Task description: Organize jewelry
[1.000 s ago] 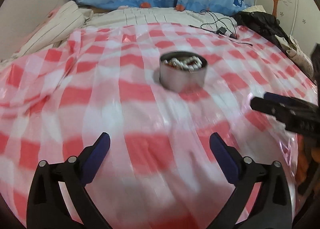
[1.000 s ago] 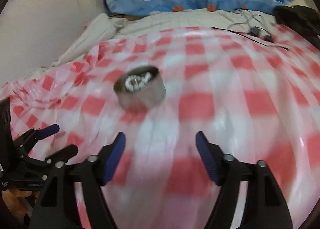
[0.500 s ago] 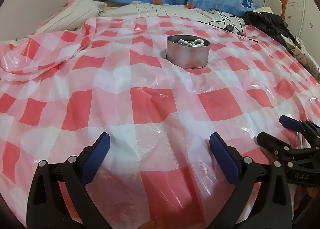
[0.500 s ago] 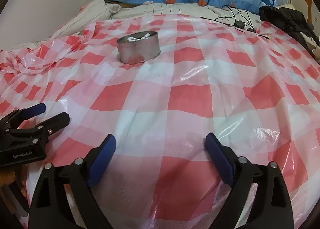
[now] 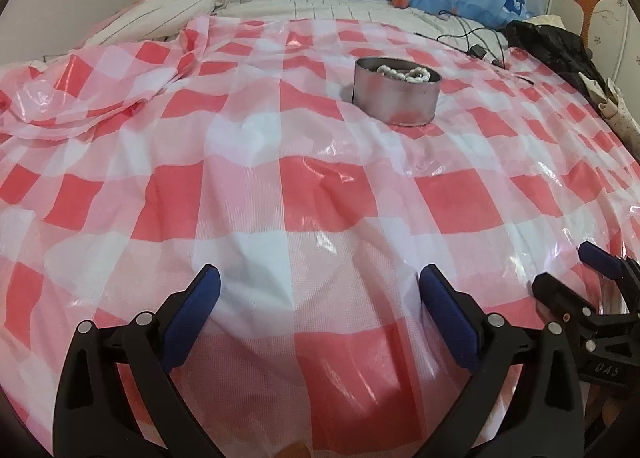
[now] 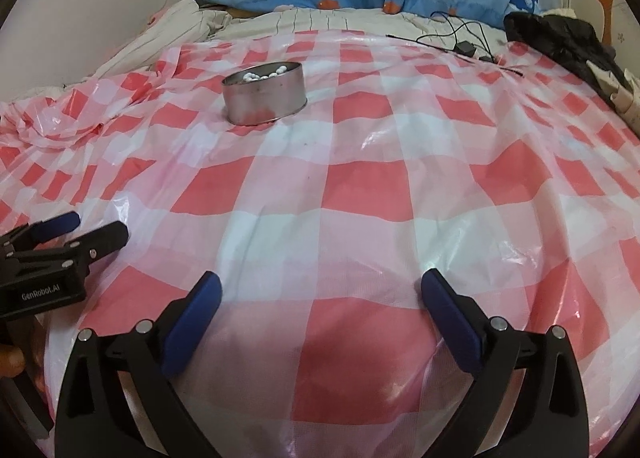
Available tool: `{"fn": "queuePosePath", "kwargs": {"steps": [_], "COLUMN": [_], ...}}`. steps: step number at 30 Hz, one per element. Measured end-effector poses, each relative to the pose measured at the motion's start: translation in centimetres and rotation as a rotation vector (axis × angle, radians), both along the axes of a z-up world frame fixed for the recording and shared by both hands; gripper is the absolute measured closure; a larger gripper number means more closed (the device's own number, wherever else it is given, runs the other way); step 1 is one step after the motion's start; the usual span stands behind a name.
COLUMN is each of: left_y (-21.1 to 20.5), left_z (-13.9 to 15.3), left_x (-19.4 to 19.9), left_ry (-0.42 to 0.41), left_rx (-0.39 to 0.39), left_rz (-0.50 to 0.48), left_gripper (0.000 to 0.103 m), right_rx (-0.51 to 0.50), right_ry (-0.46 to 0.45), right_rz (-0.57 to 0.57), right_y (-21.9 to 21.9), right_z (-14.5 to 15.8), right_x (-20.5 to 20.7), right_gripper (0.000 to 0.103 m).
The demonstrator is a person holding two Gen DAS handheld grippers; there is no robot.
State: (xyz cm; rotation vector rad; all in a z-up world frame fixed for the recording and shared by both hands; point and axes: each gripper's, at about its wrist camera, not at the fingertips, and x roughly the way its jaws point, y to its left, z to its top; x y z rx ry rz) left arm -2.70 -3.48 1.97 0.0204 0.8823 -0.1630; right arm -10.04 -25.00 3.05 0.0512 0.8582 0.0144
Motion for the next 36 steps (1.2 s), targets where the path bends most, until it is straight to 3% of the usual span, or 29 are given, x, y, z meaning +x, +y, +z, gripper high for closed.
{"fn": "queuePosePath", "kwargs": {"steps": [36], "left_y": [-0.20], "left_z": [-0.69], "left_x": [0.50], "left_ry": [0.029], "left_rx": [0.003], "left_rz": [-0.002], "left_gripper": [0.007], "right_rx": [0.000], "right_ry": [-0.005], "right_rz": [-0.013], "right_y": [-0.26], "right_z": [0.13], "right_x": [0.54], "right_gripper": [0.007]}}
